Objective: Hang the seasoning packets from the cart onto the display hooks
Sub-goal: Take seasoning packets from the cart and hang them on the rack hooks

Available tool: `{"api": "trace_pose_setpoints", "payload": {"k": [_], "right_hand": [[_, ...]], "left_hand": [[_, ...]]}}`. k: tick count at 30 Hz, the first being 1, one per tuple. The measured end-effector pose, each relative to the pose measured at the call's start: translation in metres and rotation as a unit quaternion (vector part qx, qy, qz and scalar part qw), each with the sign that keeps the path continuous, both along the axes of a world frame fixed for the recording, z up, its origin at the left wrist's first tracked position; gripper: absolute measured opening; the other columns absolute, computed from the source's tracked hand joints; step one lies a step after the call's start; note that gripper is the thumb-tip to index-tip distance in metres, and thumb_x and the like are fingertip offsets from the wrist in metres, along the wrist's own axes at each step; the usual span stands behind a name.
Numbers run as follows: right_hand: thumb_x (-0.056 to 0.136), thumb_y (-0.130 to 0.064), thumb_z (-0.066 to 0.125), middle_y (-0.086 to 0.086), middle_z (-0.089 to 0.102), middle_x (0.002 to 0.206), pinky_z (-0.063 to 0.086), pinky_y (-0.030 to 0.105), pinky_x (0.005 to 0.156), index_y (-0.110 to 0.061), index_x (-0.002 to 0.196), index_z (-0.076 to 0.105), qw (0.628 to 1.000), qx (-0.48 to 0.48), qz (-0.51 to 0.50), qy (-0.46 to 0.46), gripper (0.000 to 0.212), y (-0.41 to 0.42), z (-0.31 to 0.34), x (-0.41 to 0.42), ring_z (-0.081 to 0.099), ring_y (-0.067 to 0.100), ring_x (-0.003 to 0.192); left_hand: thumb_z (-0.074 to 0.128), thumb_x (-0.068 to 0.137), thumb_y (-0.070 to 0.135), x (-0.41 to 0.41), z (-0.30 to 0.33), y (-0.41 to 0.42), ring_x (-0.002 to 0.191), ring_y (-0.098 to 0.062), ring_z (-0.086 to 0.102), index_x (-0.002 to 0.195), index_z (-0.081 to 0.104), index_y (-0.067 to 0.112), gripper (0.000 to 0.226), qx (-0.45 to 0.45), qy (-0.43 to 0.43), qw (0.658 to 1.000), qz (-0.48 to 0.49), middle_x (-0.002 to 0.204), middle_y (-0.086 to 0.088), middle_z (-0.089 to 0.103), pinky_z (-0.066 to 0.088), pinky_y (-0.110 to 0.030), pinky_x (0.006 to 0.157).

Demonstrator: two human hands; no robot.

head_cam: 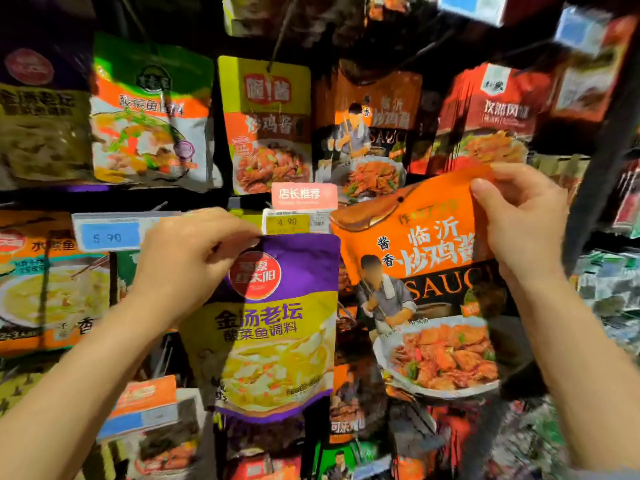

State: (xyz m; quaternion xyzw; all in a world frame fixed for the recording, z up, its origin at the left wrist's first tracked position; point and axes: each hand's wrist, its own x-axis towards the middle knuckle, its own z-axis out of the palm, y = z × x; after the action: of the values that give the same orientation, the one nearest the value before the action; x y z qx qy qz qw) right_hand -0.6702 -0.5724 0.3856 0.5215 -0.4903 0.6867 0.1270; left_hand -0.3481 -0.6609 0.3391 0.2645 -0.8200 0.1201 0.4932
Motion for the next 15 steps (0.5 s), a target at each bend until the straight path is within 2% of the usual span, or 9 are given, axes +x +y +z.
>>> {"api": "trace_pose_setpoints", "payload": {"k": [3,5,7,9,11,13,15], "right_hand": [[0.081,-0.018,0.062,-0.02,0.059,0.077,0.051,0.032,0.078,-0.028,0.089,0.064,0.999,-0.027,0.02,-0.004,0.013,-0.023,0.045,-0.027,0.057,-0.003,0.072],[0.076,-0.02,0.063,-0.016,0.06,0.073,0.051,0.035,0.073,-0.029,0.076,0.063,0.996,-0.044,0.062,-0.036,0.009,-0.04,0.073,-0.043,0.058,0.005,0.07],[0.077,-0.013,0.065,-0.015,0.061,0.061,0.05,0.03,0.065,-0.026,0.068,0.061,0.985,-0.052,0.137,-0.092,0.017,-0.059,0.097,-0.061,0.057,0.005,0.06],[0.081,-0.001,0.063,-0.014,0.059,0.048,0.048,0.025,0.057,-0.022,0.066,0.059,0.967,-0.048,0.207,-0.139,0.026,-0.078,0.118,-0.075,0.054,0.0,0.049],[0.084,0.002,0.061,-0.013,0.059,0.044,0.05,0.023,0.054,-0.019,0.069,0.059,0.947,-0.03,0.27,-0.172,0.026,-0.095,0.135,-0.086,0.055,0.0,0.045],[0.086,0.004,0.058,-0.011,0.06,0.044,0.051,0.023,0.052,-0.018,0.071,0.061,0.922,-0.016,0.331,-0.2,0.026,-0.111,0.149,-0.097,0.056,0.002,0.043],[0.086,0.005,0.055,-0.01,0.061,0.046,0.051,0.023,0.051,-0.016,0.075,0.063,0.9,-0.009,0.376,-0.22,0.025,-0.128,0.16,-0.106,0.056,0.004,0.044]], "left_hand": [[0.052,0.085,0.037,-0.024,0.038,0.004,0.077,-0.015,0.063,0.089,0.076,0.018,0.031,-0.06,-0.007,0.998,0.035,0.085,0.001,0.072,0.045,-0.029,0.06],[0.057,0.083,0.035,-0.04,0.062,0.009,0.074,-0.014,0.061,0.088,0.076,0.017,0.027,-0.092,-0.001,0.993,0.068,0.083,0.0,0.073,0.042,-0.027,0.059],[0.062,0.08,0.032,-0.057,0.084,0.017,0.072,-0.015,0.062,0.087,0.076,0.016,0.023,-0.101,0.013,0.992,0.079,0.082,0.0,0.072,0.045,-0.028,0.06],[0.064,0.078,0.03,-0.071,0.102,0.019,0.073,-0.009,0.061,0.087,0.076,0.016,0.02,-0.097,0.022,0.991,0.09,0.083,0.002,0.072,0.044,-0.026,0.063],[0.062,0.08,0.039,-0.077,0.117,0.011,0.076,-0.005,0.062,0.089,0.076,0.024,0.022,-0.064,0.031,0.99,0.118,0.086,0.007,0.072,0.045,-0.02,0.067],[0.06,0.08,0.055,-0.079,0.129,0.005,0.081,-0.005,0.065,0.091,0.074,0.031,0.03,-0.036,0.045,0.985,0.163,0.087,0.012,0.071,0.051,-0.026,0.072],[0.057,0.079,0.061,-0.087,0.138,0.006,0.082,-0.004,0.066,0.091,0.073,0.034,0.033,-0.033,0.052,0.977,0.202,0.086,0.015,0.071,0.054,-0.03,0.073]]}}
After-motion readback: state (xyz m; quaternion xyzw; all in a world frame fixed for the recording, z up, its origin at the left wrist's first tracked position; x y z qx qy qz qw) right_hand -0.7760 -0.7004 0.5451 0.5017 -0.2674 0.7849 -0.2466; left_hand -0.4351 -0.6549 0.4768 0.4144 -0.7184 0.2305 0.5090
